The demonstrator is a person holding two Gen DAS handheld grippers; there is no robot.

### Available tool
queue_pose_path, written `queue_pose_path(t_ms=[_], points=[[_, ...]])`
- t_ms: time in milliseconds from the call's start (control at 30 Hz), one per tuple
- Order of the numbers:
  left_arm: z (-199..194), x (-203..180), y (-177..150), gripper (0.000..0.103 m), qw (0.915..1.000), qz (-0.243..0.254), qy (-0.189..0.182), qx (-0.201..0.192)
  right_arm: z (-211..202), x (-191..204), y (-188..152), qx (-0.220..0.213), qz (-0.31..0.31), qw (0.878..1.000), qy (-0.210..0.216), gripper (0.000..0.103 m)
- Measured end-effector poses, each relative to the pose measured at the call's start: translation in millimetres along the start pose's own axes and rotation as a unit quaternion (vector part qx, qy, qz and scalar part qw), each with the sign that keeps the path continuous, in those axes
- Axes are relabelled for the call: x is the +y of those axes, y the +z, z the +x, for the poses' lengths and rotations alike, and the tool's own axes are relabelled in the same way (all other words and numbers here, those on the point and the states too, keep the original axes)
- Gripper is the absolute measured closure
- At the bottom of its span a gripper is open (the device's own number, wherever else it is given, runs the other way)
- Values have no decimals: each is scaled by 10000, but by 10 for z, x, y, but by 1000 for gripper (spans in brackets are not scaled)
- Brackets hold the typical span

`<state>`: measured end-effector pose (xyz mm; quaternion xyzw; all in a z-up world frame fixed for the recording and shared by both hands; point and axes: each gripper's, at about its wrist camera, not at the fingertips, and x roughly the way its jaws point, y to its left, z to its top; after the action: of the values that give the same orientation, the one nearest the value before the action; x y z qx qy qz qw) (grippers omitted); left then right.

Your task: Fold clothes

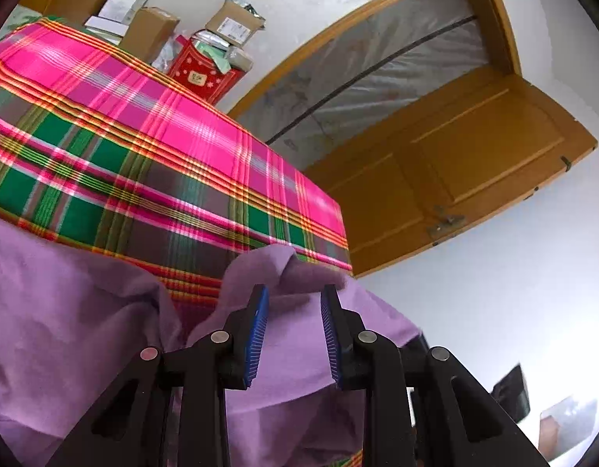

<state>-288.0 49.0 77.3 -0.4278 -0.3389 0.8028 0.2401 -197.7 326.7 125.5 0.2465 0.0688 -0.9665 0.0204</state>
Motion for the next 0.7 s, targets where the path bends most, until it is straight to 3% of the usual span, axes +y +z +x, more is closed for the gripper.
queue_pose_path(t_ms=[267,467,700], points=[[139,33,-58,76,9997,95,152,180,201,-100,111,-245,-300,9962,-776,101],[153,117,-117,76,9996,53,91,263,664,-154,66,385,-303,9925,-1120,101],[59,157,-167,76,9997,20,-1,251,966,-262,8,935,-151,9889,-1146,101]])
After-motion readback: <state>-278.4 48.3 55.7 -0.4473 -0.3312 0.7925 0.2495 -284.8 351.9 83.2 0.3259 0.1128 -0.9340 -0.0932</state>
